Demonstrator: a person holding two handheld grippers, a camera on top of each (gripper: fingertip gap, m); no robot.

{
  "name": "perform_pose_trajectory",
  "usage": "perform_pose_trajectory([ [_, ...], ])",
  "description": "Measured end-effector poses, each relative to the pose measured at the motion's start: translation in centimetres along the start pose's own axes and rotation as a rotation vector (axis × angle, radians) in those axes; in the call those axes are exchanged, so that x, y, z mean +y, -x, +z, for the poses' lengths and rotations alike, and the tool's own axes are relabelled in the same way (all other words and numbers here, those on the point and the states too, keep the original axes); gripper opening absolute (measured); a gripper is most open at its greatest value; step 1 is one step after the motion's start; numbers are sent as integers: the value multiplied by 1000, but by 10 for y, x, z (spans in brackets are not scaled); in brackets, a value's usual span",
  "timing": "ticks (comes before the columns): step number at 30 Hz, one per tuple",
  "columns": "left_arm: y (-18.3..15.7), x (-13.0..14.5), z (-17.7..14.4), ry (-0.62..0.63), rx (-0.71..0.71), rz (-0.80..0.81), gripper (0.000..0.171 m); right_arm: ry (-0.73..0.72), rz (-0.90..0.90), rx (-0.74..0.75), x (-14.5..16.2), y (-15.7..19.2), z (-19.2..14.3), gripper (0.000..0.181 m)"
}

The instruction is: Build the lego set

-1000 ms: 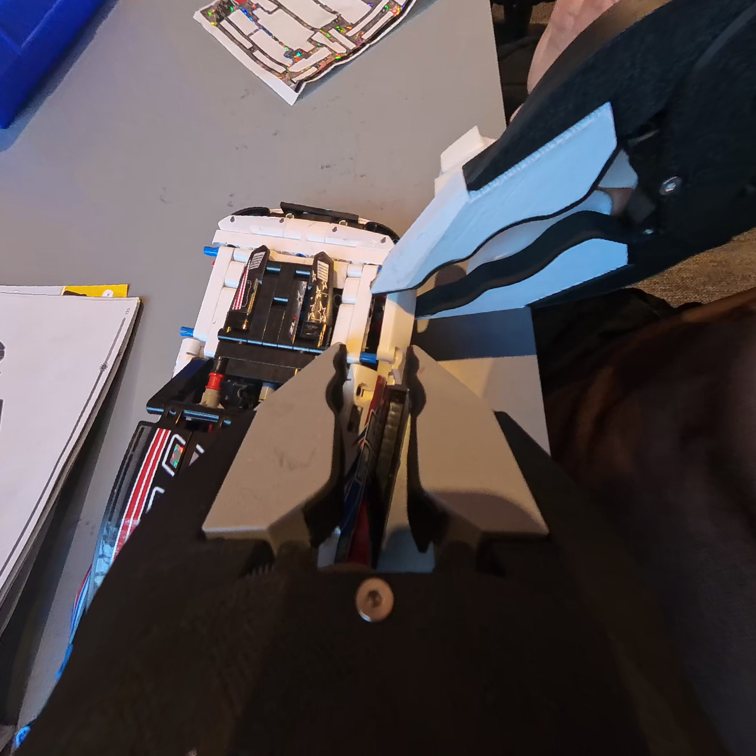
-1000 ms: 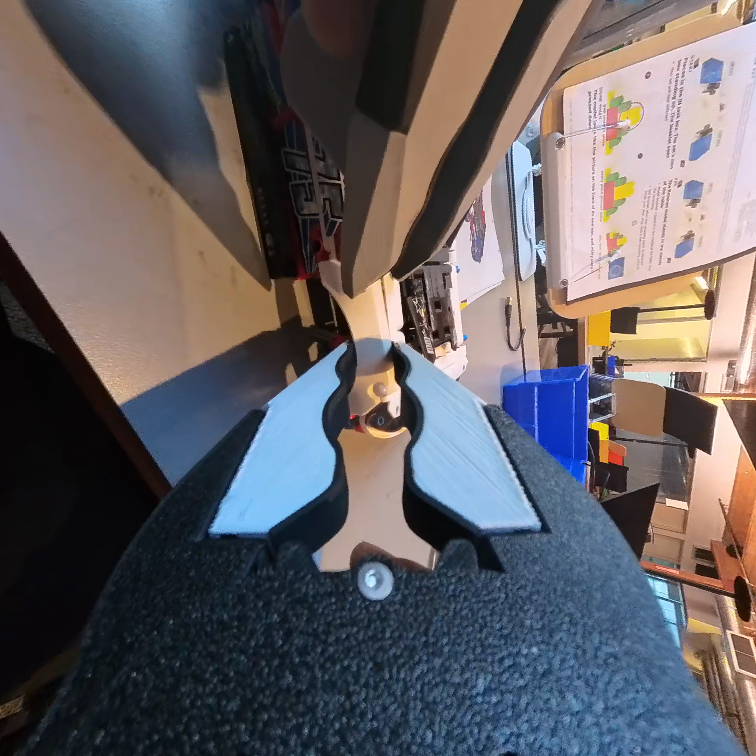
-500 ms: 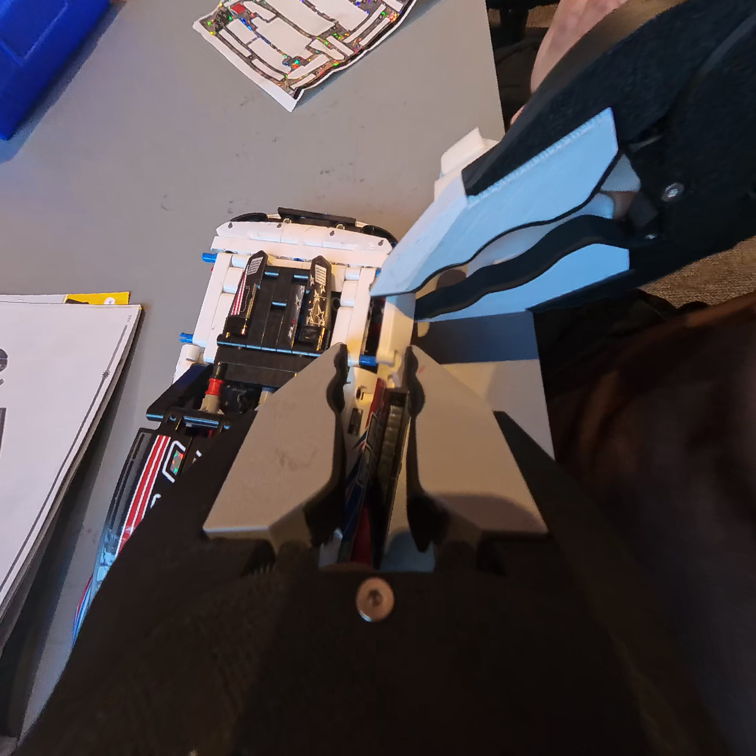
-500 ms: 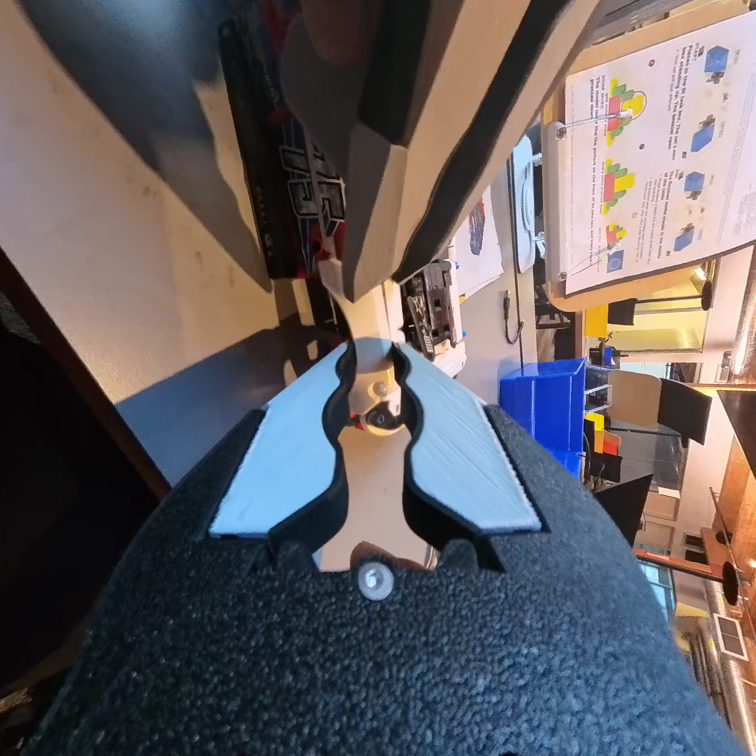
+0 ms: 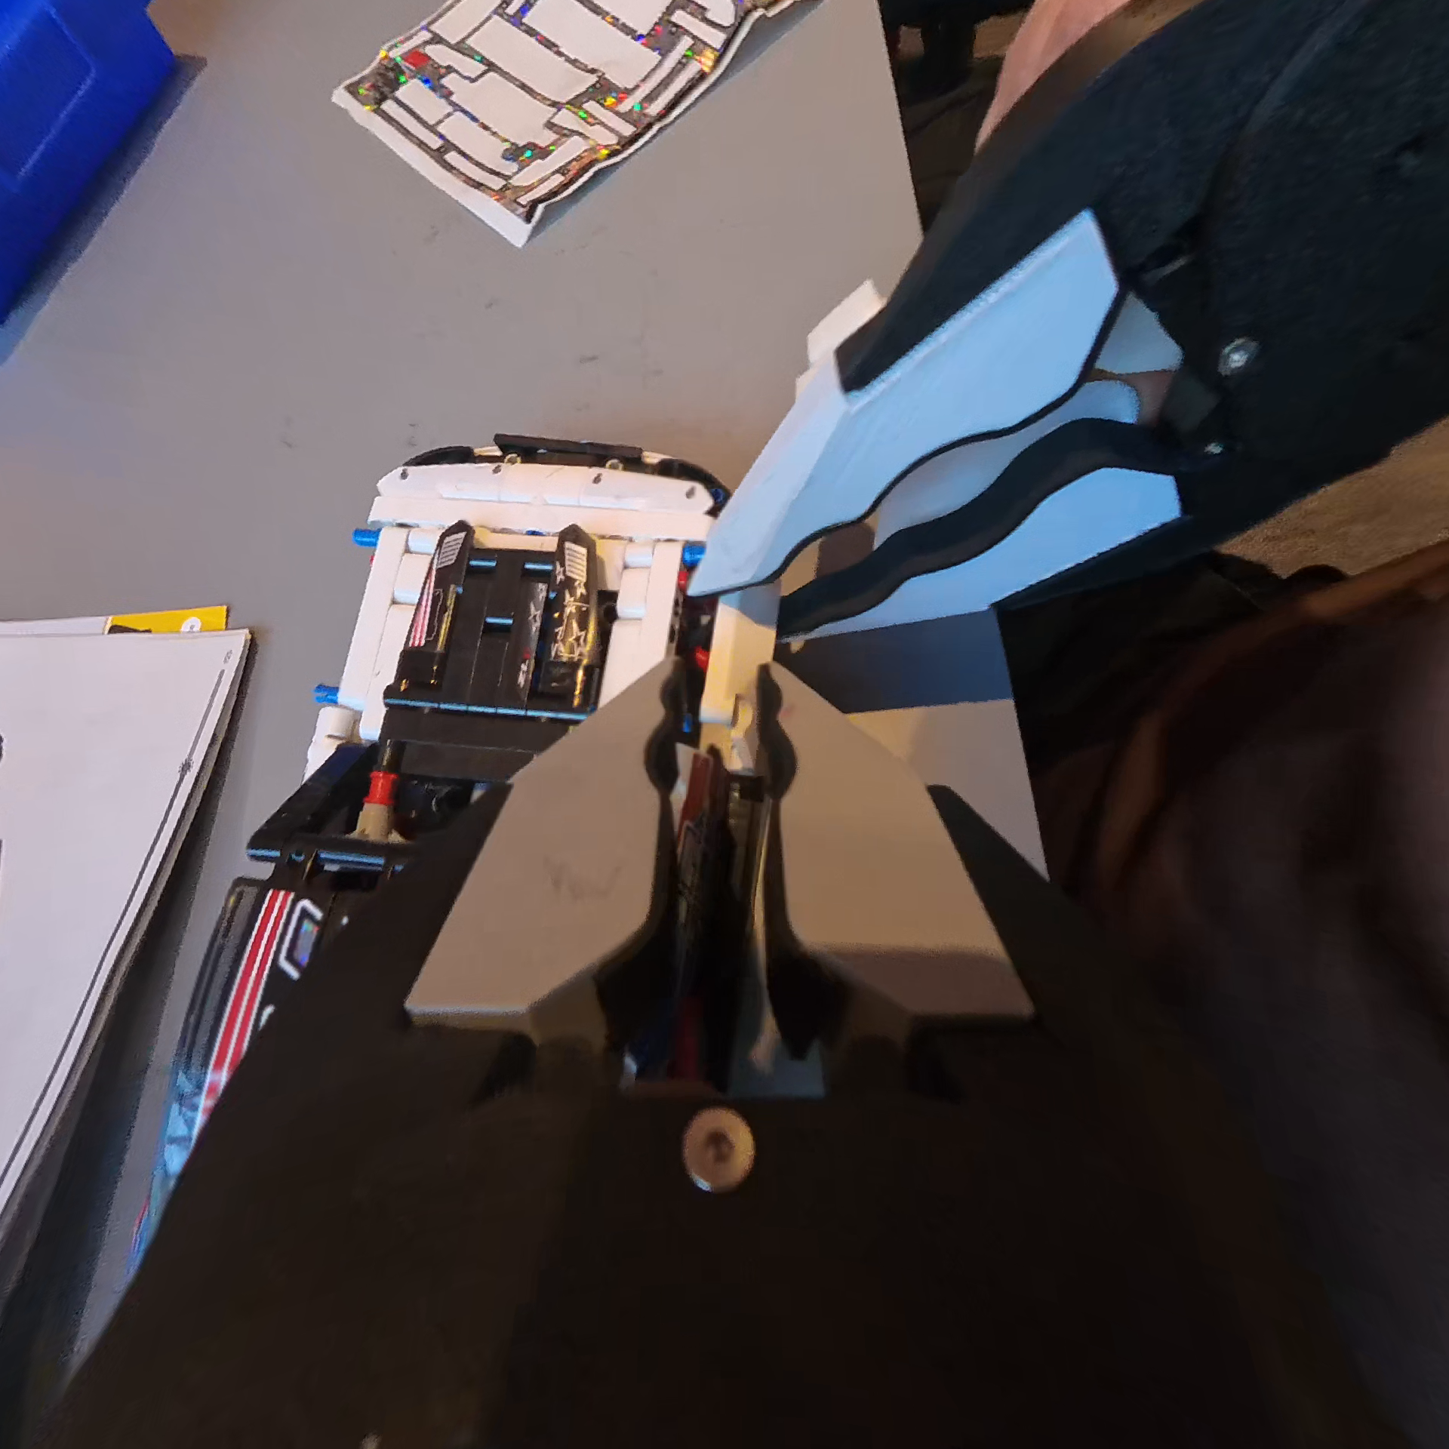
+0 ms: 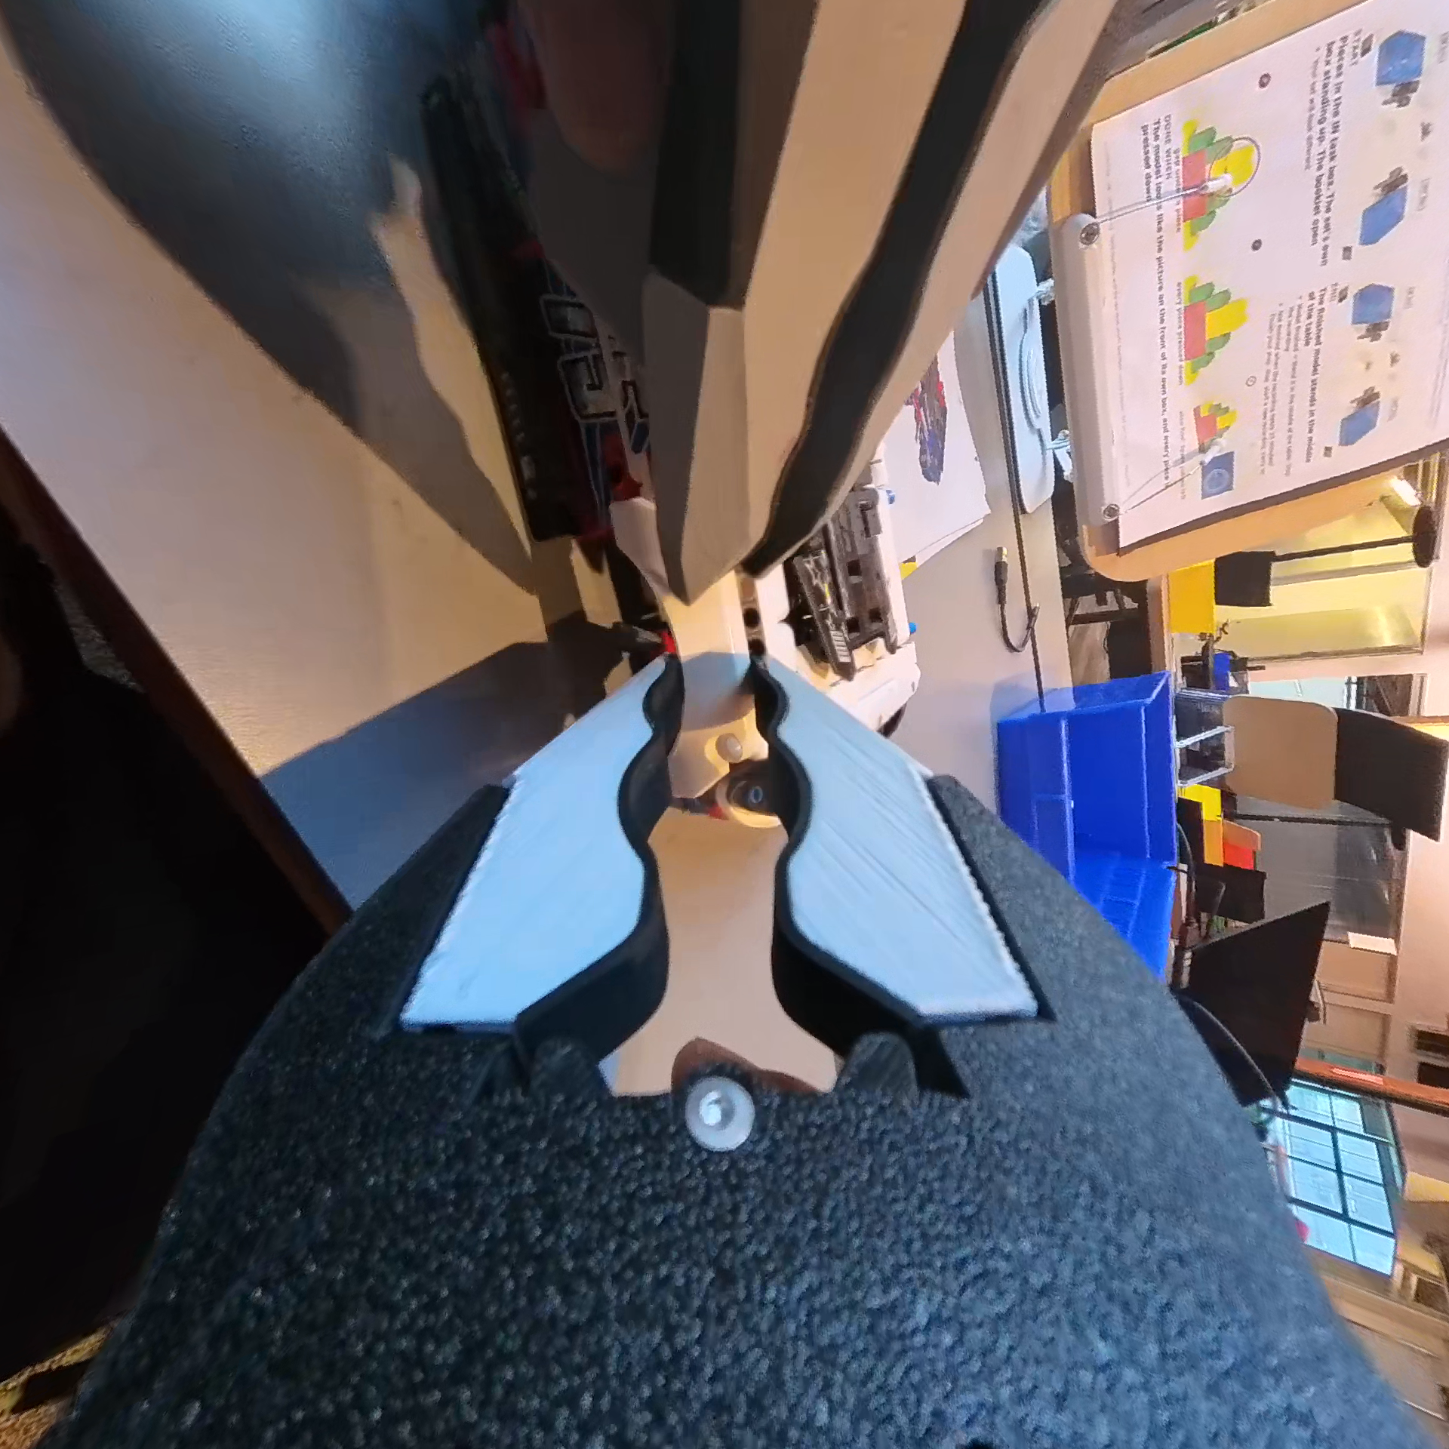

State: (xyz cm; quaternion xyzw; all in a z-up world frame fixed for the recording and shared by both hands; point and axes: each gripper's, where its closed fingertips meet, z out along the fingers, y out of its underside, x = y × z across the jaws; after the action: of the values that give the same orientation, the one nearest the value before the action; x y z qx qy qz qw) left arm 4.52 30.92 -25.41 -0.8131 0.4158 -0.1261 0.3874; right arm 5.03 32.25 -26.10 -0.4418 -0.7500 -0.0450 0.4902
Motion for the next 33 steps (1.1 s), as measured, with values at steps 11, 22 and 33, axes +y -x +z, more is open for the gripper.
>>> perform_pose_trajectory([
  [11,-1,-3,0,3,-4,39,4,-47,55,30,0,-1,0,20],
  [22,-2,5,3,37,15,14,17,-94,73,61,-5,1,2,19],
  [33,0,1,7,14,-21,21,16,-107,84,44,5,-3,-8,20],
])
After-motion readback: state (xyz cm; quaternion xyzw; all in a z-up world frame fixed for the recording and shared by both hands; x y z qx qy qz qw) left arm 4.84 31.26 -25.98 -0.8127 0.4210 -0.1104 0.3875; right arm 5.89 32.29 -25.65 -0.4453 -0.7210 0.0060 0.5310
